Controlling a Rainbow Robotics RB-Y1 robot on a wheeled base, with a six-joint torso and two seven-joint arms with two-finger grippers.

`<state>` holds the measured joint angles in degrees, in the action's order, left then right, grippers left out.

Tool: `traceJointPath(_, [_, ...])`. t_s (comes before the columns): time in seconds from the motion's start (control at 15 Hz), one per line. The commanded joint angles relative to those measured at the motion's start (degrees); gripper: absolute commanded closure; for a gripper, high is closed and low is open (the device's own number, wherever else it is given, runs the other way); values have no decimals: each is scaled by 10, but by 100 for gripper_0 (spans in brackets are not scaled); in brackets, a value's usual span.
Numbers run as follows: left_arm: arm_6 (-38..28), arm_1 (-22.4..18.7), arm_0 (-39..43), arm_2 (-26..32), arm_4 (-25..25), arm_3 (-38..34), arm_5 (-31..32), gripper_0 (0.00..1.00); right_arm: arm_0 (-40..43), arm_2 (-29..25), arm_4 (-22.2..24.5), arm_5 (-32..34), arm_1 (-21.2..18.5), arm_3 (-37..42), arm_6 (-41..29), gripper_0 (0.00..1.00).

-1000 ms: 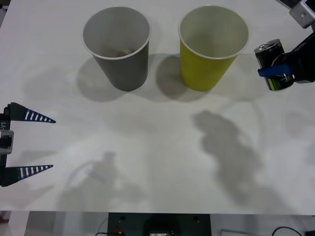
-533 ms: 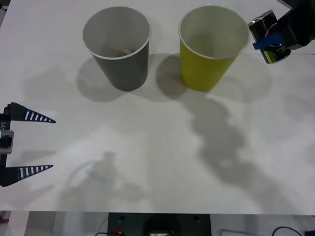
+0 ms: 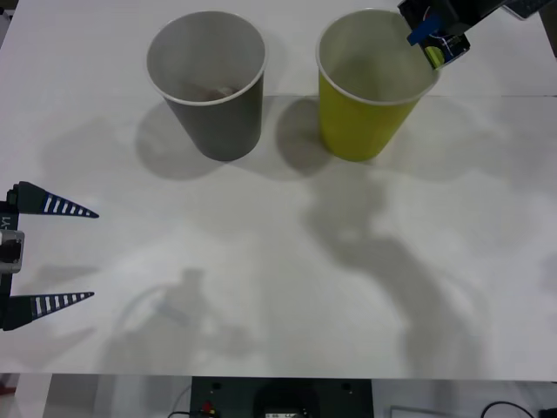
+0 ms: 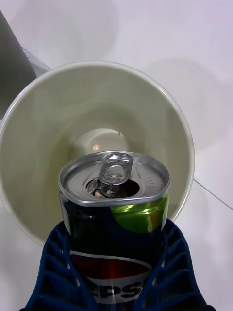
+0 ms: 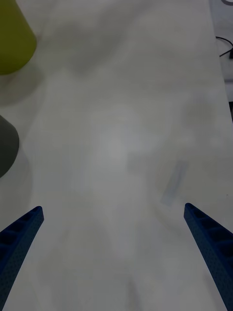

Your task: Put the can into the green bin and the plastic bottle into the gray bin

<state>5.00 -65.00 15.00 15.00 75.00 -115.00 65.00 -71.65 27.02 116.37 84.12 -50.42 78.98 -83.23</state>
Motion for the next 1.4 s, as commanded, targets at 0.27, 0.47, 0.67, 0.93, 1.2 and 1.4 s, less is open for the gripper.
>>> traceJointPath(0.27, [0,0,0,0,0,0,0,0,-51,31,65,-30,82,-97,1,100])
traceJointPath(0.47, [0,0,0,0,0,0,0,0,-58,46,70,-44,90,-115,3,100])
traceJointPath(0.67, [0,0,0,0,0,0,0,0,-58,46,67,-44,87,-115,46,28])
traceJointPath(0.93, [0,0,0,0,0,0,0,0,-58,42,30,-45,64,-114,90,0])
traceJointPath(1.2, [0,0,0,0,0,0,0,0,-34,-5,-34,-19,21,-81,120,0])
traceJointPath(1.4, [0,0,0,0,0,0,0,0,29,-81,-43,18,-6,18,123,0])
